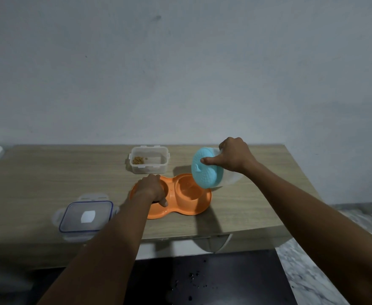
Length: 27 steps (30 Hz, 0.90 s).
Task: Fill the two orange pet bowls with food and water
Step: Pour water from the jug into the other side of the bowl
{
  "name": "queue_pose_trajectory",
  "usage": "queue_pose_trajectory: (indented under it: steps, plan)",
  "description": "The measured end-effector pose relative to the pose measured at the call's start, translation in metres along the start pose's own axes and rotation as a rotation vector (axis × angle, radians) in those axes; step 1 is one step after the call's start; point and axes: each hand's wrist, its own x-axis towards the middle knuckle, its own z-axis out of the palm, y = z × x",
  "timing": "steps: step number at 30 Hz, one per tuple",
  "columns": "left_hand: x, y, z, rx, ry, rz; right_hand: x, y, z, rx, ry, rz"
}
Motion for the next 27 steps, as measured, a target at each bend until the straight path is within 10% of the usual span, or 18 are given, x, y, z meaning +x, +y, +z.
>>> queue_pose_trajectory:
  steps: [27]
  plan:
    - [0.001,0.0,0.0,-0.034,0.002,-0.015,0.007,-0.018,-0.011,-0.217,0.05,-0.119]
